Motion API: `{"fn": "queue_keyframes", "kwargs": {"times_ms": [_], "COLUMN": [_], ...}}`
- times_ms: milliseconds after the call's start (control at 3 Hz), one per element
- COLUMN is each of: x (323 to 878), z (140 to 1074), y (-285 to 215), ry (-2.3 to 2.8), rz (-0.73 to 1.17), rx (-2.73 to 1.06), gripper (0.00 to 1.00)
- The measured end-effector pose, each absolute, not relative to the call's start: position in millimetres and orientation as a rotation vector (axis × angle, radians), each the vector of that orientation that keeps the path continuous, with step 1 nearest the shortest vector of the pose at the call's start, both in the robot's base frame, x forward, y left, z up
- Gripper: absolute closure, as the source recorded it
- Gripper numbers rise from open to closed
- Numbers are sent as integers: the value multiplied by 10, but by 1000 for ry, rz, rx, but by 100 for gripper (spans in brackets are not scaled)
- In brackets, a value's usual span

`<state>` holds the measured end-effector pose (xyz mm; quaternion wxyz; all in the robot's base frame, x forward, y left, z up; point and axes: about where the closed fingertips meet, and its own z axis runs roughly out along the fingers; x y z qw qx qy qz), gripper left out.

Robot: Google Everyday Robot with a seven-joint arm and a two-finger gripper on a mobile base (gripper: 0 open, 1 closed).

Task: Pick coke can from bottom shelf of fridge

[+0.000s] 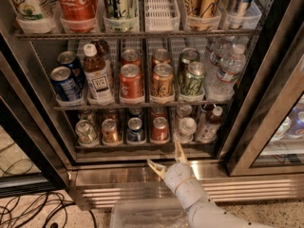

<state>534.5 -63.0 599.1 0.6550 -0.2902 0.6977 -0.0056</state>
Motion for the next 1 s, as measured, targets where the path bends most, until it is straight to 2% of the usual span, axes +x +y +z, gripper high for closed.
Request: {"fn": "queue_keyframes", "kwargs": {"times_ms": [1000], "x": [5609], "z": [6021], "y": [-557], "ry": [1491], "rz": [-36], "rx": [-605], "gripper": [26]}}
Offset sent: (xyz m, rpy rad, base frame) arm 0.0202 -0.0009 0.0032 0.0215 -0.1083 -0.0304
